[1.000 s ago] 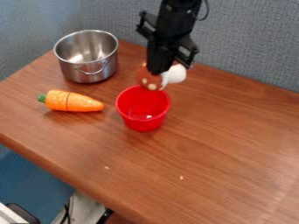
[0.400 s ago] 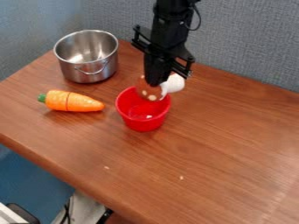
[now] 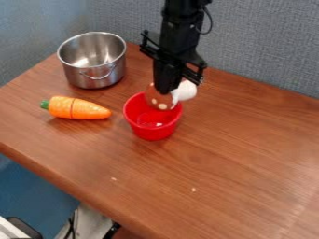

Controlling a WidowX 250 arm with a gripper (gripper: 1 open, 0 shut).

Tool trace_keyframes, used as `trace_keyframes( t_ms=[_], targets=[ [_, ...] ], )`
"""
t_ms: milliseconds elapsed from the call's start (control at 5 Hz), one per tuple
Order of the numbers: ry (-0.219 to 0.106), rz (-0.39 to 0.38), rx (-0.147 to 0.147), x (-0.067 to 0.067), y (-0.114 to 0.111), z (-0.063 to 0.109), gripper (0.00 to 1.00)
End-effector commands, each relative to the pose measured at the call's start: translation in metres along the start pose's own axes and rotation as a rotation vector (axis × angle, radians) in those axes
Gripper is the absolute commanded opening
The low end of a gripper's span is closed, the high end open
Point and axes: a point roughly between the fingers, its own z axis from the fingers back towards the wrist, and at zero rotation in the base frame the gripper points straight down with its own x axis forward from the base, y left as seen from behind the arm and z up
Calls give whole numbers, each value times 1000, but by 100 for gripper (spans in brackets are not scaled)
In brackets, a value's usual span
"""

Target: Put the mushroom in the red bowl

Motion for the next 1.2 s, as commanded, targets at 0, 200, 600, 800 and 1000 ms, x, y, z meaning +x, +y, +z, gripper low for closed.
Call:
trace_keyframes(
  t_ms=[0, 200, 600, 800, 1000],
  targets=[
    [-21, 23, -3, 1, 6, 3, 100],
    [-18, 28, -7, 5, 7, -2, 0],
    [-24, 30, -12, 10, 7, -2, 0],
    [-27, 32, -18, 11, 6, 1, 0],
    [-28, 32, -23, 13, 6, 2, 0]
  ],
)
